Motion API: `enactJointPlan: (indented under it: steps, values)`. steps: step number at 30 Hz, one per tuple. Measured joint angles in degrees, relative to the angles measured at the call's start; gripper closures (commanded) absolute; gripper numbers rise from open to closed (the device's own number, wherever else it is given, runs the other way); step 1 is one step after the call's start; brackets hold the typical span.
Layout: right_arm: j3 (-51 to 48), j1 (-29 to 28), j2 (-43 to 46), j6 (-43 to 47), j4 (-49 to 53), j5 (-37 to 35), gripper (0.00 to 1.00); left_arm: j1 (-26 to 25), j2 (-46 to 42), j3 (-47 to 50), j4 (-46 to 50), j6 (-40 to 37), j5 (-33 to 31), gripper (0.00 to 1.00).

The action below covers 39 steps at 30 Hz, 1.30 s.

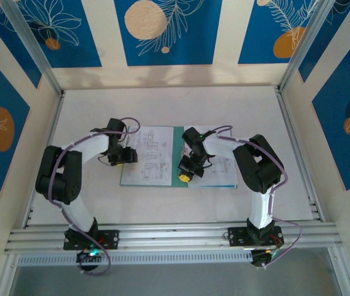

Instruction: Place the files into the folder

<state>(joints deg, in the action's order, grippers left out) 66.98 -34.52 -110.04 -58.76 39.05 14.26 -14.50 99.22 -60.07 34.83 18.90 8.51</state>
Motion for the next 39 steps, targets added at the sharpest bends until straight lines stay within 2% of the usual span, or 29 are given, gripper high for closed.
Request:
enactJointPlan:
  steps: [5,9,14,22,33,39]
  values:
    - [0.0,0.1,-0.1,0.0,0.0,0.3,0.99,0.0,-1.1,0.7,1.7,0.5,-1.6,0.41]
    - [0.0,0.2,-0.1,0.2,0.0,0.4,0.99,-0.1,-5.2,4.3,3.1,2.2,-1.7,0.39]
    - [0.0,0.3,-0.2,0.2,0.0,0.8,0.99,-0.4,-8.1,8.7,3.5,3.5,0.1,0.38]
    - [0.0,0.6,-0.4,0.2,0.0,1.4,0.99,-3.0,-8.2,9.6,3.6,4.8,1.2,0.38]
    - [0.0,0.7,-0.5,0.3,0.0,1.5,0.99,-4.9,-11.5,10.9,6.2,7.4,-3.1,0.38]
    - [0.0,0.8,-0.5,0.7,0.0,1.7,0.99,-5.3,-12.9,13.5,6.1,9.1,-2.4,0.38]
